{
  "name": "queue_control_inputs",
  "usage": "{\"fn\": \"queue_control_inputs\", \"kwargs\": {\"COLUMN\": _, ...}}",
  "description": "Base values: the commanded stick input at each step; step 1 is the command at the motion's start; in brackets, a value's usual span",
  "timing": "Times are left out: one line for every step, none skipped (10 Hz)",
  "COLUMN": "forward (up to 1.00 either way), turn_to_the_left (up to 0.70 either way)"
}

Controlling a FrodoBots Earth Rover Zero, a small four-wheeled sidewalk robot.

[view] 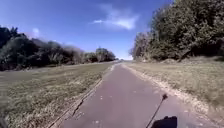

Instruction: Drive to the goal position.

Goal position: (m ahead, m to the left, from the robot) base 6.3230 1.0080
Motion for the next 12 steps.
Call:
{"fn": "queue_control_inputs", "kwargs": {"forward": 0.50, "turn_to_the_left": 0.00}}
{"fn": "queue_control_inputs", "kwargs": {"forward": 0.50, "turn_to_the_left": -0.17}}
{"fn": "queue_control_inputs", "kwargs": {"forward": 0.50, "turn_to_the_left": -0.50}}
{"fn": "queue_control_inputs", "kwargs": {"forward": 0.50, "turn_to_the_left": -0.50}}
{"fn": "queue_control_inputs", "kwargs": {"forward": 0.50, "turn_to_the_left": 0.00}}
{"fn": "queue_control_inputs", "kwargs": {"forward": 0.50, "turn_to_the_left": 0.00}}
{"fn": "queue_control_inputs", "kwargs": {"forward": 0.50, "turn_to_the_left": 0.00}}
{"fn": "queue_control_inputs", "kwargs": {"forward": 0.50, "turn_to_the_left": 0.00}}
{"fn": "queue_control_inputs", "kwargs": {"forward": 0.50, "turn_to_the_left": 0.00}}
{"fn": "queue_control_inputs", "kwargs": {"forward": 0.50, "turn_to_the_left": 0.00}}
{"fn": "queue_control_inputs", "kwargs": {"forward": 0.50, "turn_to_the_left": 0.00}}
{"fn": "queue_control_inputs", "kwargs": {"forward": 0.50, "turn_to_the_left": 0.00}}
